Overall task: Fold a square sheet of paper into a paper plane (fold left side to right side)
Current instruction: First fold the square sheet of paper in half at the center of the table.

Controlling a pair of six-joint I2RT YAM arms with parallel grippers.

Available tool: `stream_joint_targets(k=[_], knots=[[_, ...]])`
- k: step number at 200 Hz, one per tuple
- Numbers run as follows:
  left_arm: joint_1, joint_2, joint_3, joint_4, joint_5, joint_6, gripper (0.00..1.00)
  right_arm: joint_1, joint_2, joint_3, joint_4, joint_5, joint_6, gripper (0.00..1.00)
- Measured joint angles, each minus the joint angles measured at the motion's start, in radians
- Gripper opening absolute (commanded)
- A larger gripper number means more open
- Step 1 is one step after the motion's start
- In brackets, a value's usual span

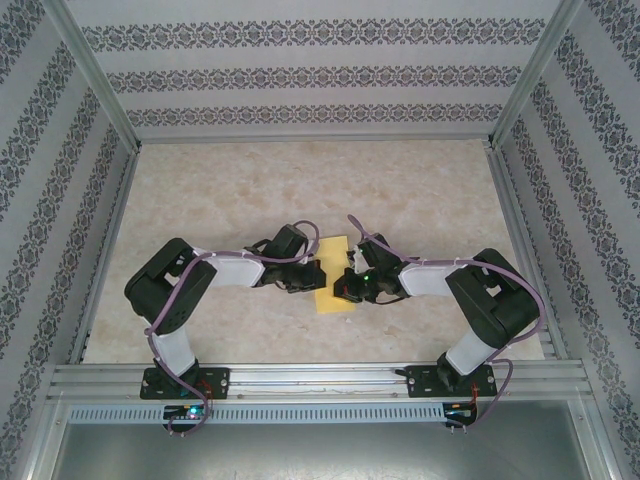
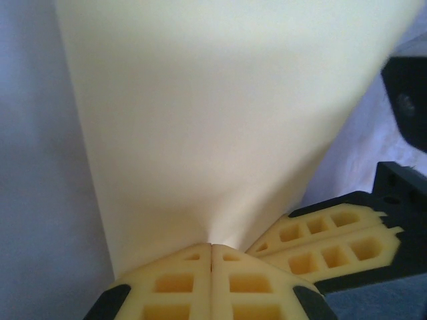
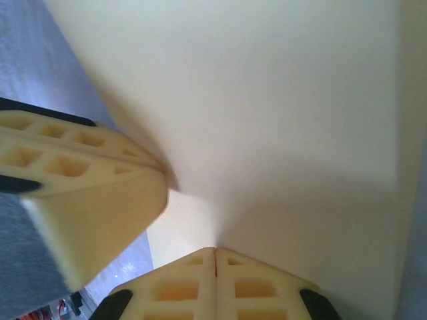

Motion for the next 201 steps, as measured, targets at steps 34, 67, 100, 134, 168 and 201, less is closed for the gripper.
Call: stream_joint_targets(k=[34, 67, 100, 134, 168, 201], knots=[[0.031, -0.027, 0.000, 0.019, 0.003, -0.014, 0.00, 0.001, 0.000, 0.010, -0.023, 0.011, -0.011, 0.00], [0.046, -0.028, 0.002, 0.019, 0.008, -0.014, 0.00, 0.006, -0.008, 0.013, -0.040, 0.032, -0.025, 0.00], [0.054, -0.028, 0.003, 0.022, 0.011, -0.014, 0.00, 0.006, -0.012, 0.013, -0.046, 0.039, -0.026, 0.00], [0.054, -0.020, 0.010, 0.050, 0.032, -0.014, 0.00, 0.006, -0.012, 0.013, -0.047, 0.041, -0.026, 0.00], [0.054, 0.021, 0.031, 0.078, 0.040, -0.014, 0.00, 0.006, -0.012, 0.015, -0.050, 0.041, -0.027, 0.00], [0.054, 0.064, 0.039, 0.080, 0.040, -0.013, 0.00, 0.007, -0.012, 0.018, -0.057, 0.043, -0.033, 0.00]])
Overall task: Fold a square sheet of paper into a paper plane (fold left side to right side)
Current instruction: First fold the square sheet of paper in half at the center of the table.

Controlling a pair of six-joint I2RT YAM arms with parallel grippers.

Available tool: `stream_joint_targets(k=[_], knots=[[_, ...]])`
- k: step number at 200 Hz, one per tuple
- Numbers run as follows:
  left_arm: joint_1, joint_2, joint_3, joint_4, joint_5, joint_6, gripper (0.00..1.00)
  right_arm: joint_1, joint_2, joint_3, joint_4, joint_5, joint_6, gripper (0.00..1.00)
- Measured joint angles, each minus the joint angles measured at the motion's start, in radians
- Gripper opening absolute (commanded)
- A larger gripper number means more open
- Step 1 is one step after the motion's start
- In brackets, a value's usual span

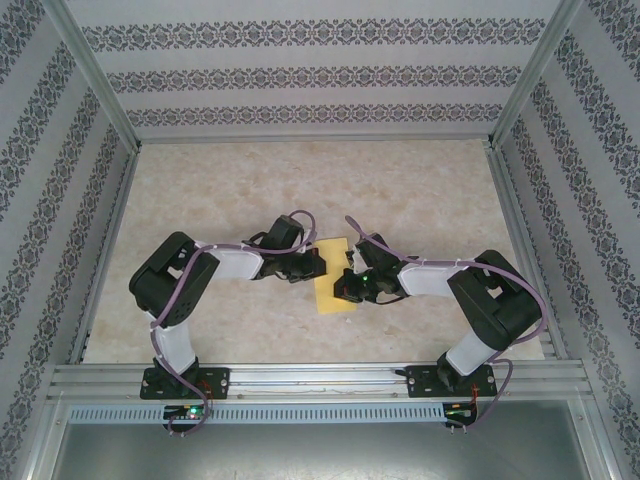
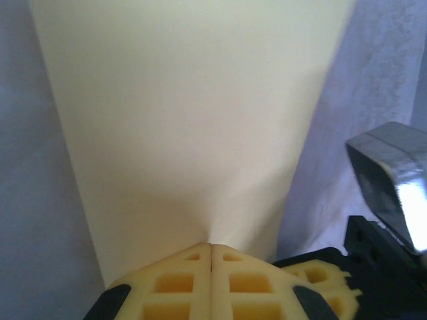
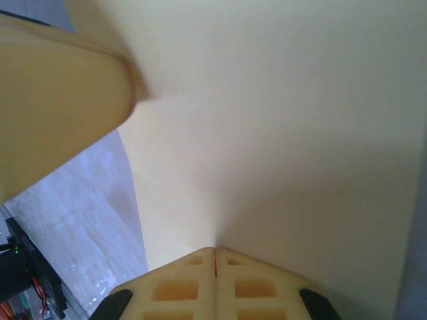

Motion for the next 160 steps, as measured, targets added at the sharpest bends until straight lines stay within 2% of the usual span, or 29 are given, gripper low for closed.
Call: stream_joint_targets(k=[76, 160], knots=[[0.005, 0.014, -0.004, 0.005, -0.035, 0.036, 0.00, 0.005, 0.001, 0.022, -0.048, 0.017, -0.030, 0.00], [0.053, 0.035, -0.008, 0.053, 0.014, 0.059, 0.00, 0.005, 0.003, 0.024, -0.052, 0.017, -0.049, 0.00]])
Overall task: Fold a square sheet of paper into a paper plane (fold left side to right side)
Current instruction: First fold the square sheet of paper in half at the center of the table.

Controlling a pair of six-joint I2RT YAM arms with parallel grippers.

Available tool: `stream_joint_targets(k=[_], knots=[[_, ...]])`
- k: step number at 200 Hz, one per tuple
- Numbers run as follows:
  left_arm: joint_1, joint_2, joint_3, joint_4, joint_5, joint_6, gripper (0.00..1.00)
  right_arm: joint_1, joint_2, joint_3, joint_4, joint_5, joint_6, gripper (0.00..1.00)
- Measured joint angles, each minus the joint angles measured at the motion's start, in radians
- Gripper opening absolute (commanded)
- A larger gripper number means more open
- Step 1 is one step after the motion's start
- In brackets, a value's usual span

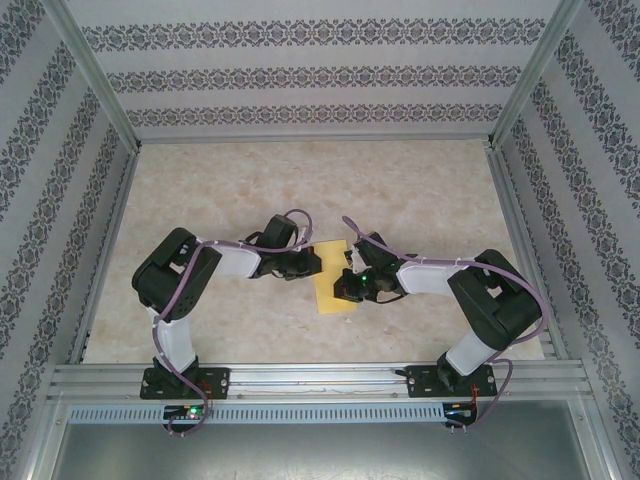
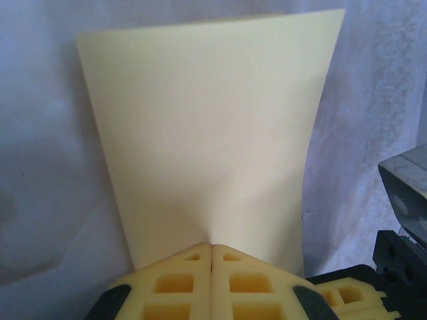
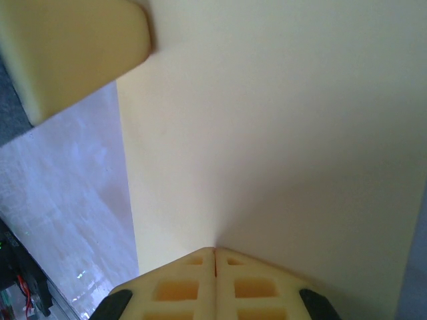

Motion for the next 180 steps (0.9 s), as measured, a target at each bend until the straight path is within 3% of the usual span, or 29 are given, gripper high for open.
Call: stream_joint_targets(k=[180], knots=[[0.115, 0.204, 0.352, -0.185, 0.016, 0.112, 0.00, 0.000, -0.005, -0.012, 0.019, 0.000, 0.003, 0.00]])
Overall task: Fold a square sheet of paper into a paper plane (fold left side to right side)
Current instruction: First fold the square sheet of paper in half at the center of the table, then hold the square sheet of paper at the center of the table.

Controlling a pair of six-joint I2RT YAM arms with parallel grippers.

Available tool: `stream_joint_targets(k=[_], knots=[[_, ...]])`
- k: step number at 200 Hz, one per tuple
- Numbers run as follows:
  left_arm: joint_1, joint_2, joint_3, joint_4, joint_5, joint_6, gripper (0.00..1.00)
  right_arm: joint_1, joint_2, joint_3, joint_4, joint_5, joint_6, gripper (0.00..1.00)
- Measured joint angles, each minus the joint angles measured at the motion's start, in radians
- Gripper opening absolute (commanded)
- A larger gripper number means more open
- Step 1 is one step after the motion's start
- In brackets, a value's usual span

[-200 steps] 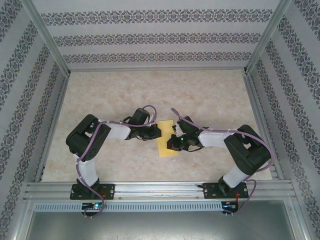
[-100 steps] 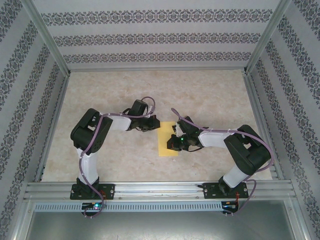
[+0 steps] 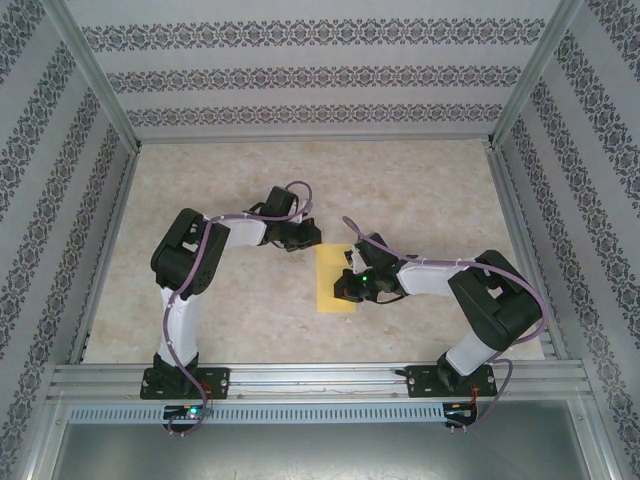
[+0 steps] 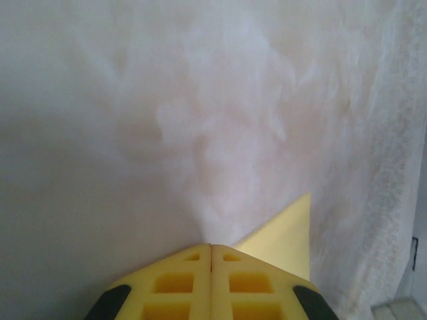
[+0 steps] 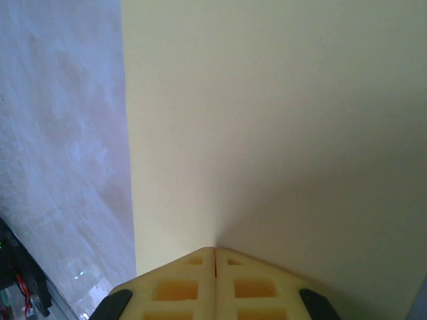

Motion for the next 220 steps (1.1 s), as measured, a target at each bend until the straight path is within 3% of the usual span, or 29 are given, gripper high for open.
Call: stream_joint_targets(k=[57, 95, 135, 173, 220], knots=[[0.051, -0.002, 0.060, -0.011, -0.101, 0.040, 0.00, 0.000, -0.006, -0.016, 0.027, 0.000, 0.025, 0.00], [0.025, -0.221, -0.093, -0.024, -0.117, 0.040, 0.00, 0.000, -0.010, -0.025, 0.046, 0.000, 0.044, 0.00], [-0.080, -0.411, -0.269, 0.004, -0.111, -0.003, 0.00, 0.000, -0.010, -0.030, 0.059, -0.001, 0.058, 0.00], [-0.164, -0.377, -0.349, 0.014, -0.106, -0.057, 0.00, 0.002, -0.005, -0.031, 0.064, -0.009, 0.058, 0.00], [-0.177, -0.290, -0.349, 0.025, -0.117, -0.082, 0.00, 0.002, -0.004, -0.031, 0.065, -0.016, 0.058, 0.00]])
